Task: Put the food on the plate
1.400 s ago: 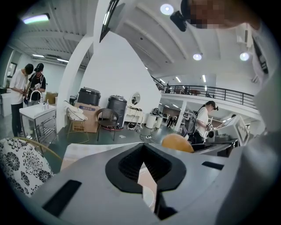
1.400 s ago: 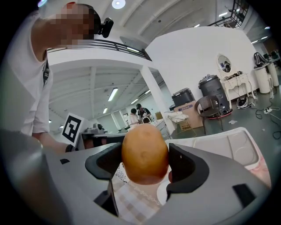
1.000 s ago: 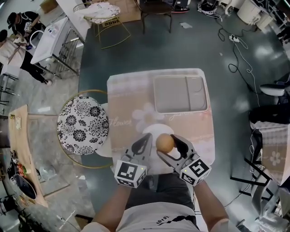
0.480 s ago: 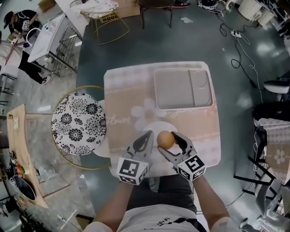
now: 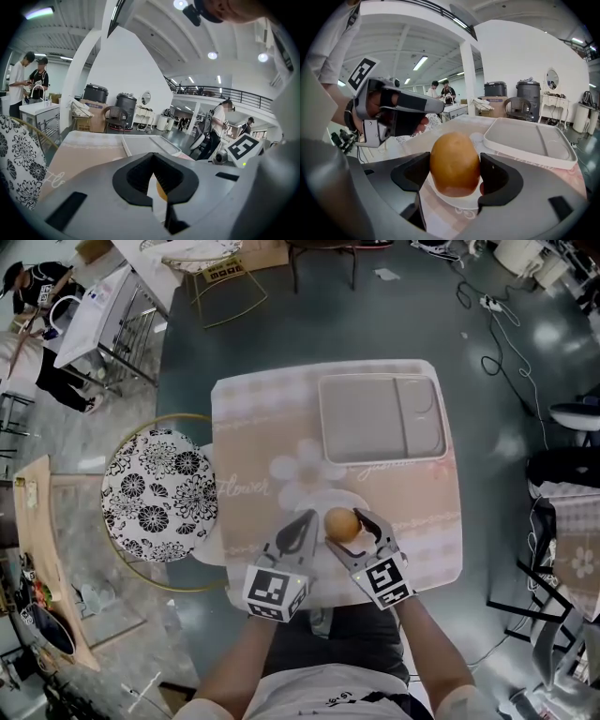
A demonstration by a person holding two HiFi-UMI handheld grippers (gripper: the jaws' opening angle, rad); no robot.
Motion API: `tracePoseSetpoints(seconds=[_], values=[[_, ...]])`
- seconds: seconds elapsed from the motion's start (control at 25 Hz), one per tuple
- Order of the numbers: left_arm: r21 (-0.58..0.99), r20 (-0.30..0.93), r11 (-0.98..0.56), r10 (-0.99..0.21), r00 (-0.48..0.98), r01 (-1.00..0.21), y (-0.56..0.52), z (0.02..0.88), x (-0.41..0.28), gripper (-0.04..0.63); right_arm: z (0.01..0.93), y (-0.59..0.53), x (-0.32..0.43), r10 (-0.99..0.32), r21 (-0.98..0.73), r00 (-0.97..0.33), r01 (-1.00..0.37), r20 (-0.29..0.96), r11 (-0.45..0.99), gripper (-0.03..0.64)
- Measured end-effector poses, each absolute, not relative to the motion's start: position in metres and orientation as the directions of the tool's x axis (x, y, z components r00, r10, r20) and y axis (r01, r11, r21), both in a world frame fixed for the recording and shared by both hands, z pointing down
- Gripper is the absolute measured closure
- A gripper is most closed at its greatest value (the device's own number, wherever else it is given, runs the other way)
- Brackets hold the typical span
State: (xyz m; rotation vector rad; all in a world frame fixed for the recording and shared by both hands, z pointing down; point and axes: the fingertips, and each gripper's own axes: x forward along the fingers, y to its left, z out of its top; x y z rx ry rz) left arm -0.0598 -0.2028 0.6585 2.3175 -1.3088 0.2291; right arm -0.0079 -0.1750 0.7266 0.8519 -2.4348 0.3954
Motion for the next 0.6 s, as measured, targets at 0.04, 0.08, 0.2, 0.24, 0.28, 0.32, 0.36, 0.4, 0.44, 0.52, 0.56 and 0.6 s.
tracePoseSetpoints(seconds=[0.04, 0.08, 0.2, 0.24, 0.28, 0.32, 0.36, 0.4, 0.44, 0.52, 0.56, 0.6], values=[[0.314, 0.364, -0.436, -0.765, 0.531, -0.843, -0.203, 0.659, -0.06, 0.589, 0.73, -0.175, -0.009, -0.487, -0.083, -0.656, -0.64, 0.576, 0.764, 0.302], [0.315, 0.365, -0.434, -0.765, 0.53, -0.844, -0.203, 0.66, -0.061, 0.59, 0.733, -0.175, -0.009, -0.485, -0.069, -0.649, -0.636, 0.587, 0.768, 0.302], [0.319, 0.366, -0.428, -0.768, 0.526, -0.846, -0.204, 0.662, -0.061, 0.589, 0.742, -0.176, -0.009, -0.482, -0.027, -0.625, -0.627, 0.614, 0.779, 0.302], [0.32, 0.367, -0.425, -0.768, 0.525, -0.847, -0.204, 0.663, -0.062, 0.589, 0.745, -0.177, -0.009, -0.481, -0.016, -0.617, -0.625, 0.623, 0.781, 0.302], [0.321, 0.368, -0.423, -0.768, 0.524, -0.847, -0.205, 0.664, -0.062, 0.591, 0.746, -0.177, -0.01, -0.478, -0.008, -0.608, -0.623, 0.634, 0.782, 0.302], [0.322, 0.369, -0.422, -0.768, 0.523, -0.848, -0.205, 0.664, -0.063, 0.589, 0.748, -0.177, -0.01, -0.473, -0.002, -0.599, -0.621, 0.646, 0.783, 0.302], [0.323, 0.37, -0.421, -0.768, 0.522, -0.848, -0.205, 0.665, -0.063, 0.589, 0.752, -0.176, -0.01, -0.466, 0.002, -0.59, -0.618, 0.659, 0.786, 0.302], [0.323, 0.371, -0.42, -0.768, 0.522, -0.848, -0.204, 0.665, -0.063, 0.59, 0.755, -0.175, -0.01, -0.456, 0.005, -0.583, -0.613, 0.672, 0.79, 0.302], [0.323, 0.373, -0.419, -0.768, 0.521, -0.849, -0.204, 0.666, -0.063, 0.589, 0.759, -0.174, -0.01, -0.448, 0.006, -0.576, -0.609, 0.684, 0.793, 0.302], [0.322, 0.375, -0.418, -0.768, 0.52, -0.85, -0.204, 0.667, -0.064, 0.589, 0.764, -0.174, -0.01, -0.439, 0.008, -0.567, -0.606, 0.697, 0.796, 0.302], [0.321, 0.377, -0.417, -0.768, 0.518, -0.851, -0.204, 0.667, -0.065, 0.589, 0.766, -0.176, -0.01, -0.437, 0.009, -0.563, -0.606, 0.702, 0.796, 0.302], [0.32, 0.379, -0.415, -0.768, 0.517, -0.852, -0.205, 0.667, -0.065, 0.59, 0.766, -0.177, -0.01, -0.434, 0.011, -0.559, -0.605, 0.706, 0.796, 0.302]])
